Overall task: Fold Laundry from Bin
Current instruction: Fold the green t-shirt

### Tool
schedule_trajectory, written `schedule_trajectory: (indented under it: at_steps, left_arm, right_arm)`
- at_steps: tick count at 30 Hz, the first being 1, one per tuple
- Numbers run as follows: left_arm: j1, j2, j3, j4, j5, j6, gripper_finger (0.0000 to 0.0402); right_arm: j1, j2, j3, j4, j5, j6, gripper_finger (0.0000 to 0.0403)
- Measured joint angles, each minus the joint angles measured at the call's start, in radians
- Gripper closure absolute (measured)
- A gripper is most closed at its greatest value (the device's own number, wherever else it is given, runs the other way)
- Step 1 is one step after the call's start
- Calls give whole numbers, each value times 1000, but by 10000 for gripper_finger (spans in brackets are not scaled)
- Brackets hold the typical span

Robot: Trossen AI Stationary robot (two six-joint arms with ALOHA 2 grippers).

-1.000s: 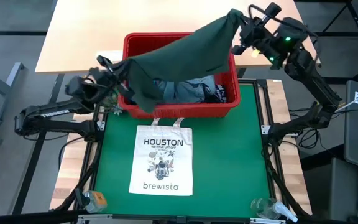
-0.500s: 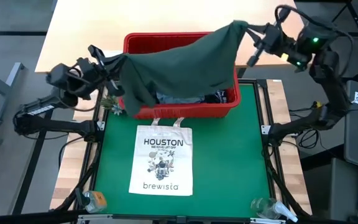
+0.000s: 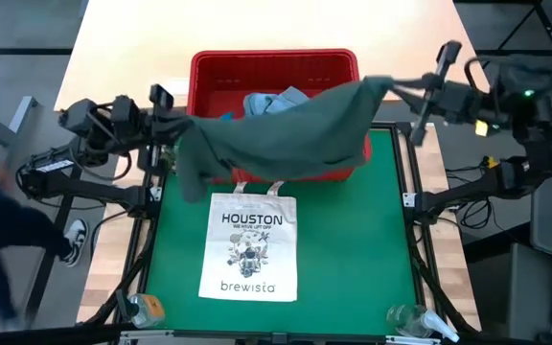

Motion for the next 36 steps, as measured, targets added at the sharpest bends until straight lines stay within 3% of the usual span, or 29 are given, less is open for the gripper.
schedule_trajectory:
  at_steps: [5,11,16,24,36]
  left_arm:
    - [-44,-2,0,-37,-30,10,401]
    - [-14,1,0,-48,-285,104,401]
    - [43,19,0,-169,-433,132,401]
    - [127,105,0,-382,-462,82,401]
    - [307,213,0,-459,-470,81,401]
  right_arm:
    - [83,-3,0,-72,103,6,395]
    - [43,7,0,-94,270,-73,395]
    - [-65,36,-8,-156,287,-76,395]
    - [-251,62,-148,-287,270,-38,395]
    - [-432,84,-379,-197,256,-99,395]
